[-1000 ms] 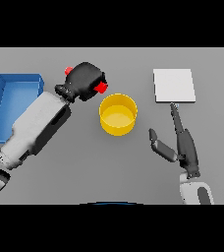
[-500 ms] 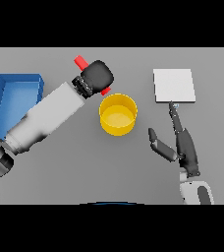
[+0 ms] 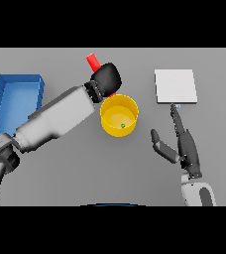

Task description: Pick up the red beaker and tilt it to pour out 1 green nut into yellow bowl. Pick up the yellow bowl and place it on the metallic measuring scale.

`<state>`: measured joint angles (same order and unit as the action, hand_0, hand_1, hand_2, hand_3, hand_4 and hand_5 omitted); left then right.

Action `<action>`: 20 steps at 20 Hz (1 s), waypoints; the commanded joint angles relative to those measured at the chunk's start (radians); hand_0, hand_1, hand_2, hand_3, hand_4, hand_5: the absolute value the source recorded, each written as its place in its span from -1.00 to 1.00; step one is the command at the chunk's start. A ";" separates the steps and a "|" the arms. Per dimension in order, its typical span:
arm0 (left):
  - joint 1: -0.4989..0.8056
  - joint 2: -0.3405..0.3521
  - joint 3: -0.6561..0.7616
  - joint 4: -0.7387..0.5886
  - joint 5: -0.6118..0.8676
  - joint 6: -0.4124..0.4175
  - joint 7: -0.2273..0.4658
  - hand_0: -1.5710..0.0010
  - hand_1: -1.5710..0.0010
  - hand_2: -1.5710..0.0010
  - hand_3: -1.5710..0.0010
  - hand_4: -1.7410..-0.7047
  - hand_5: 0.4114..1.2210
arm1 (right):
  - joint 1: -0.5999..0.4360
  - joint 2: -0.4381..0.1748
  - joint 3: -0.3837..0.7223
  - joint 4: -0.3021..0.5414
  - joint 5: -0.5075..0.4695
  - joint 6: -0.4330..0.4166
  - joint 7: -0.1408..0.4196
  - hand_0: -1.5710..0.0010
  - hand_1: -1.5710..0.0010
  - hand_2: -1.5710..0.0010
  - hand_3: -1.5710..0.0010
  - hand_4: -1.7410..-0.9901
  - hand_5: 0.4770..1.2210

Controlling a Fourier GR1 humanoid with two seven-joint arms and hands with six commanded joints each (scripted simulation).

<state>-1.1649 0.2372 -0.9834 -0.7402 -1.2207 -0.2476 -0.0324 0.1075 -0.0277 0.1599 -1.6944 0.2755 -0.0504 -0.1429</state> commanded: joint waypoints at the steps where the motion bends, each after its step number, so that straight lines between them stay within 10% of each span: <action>1: 0.001 -0.005 -0.021 -0.008 -0.022 0.005 0.004 -1.00 -1.00 -1.00 -1.00 -0.99 1.00 | -0.016 0.002 -0.006 0.009 0.003 -0.009 0.016 1.00 1.00 1.00 1.00 0.83 -0.42; 13: -0.142 -0.068 -0.182 0.063 -0.195 -0.069 -0.094 -1.00 -1.00 -1.00 -1.00 -0.97 1.00 | -0.013 0.005 0.012 -0.004 0.047 -0.034 -0.009 1.00 1.00 1.00 1.00 0.86 -0.45; 20: -0.288 -0.024 -0.045 0.154 -0.132 -0.023 -0.142 -1.00 -1.00 -1.00 -1.00 -0.97 1.00 | -0.004 0.004 0.018 -0.005 0.067 -0.044 -0.016 1.00 1.00 1.00 1.00 0.91 -0.45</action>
<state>-1.4540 0.2142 -1.0283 -0.5862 -1.3539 -0.2719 -0.1728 0.1034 -0.0239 0.1778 -1.6992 0.3421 -0.0945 -0.1582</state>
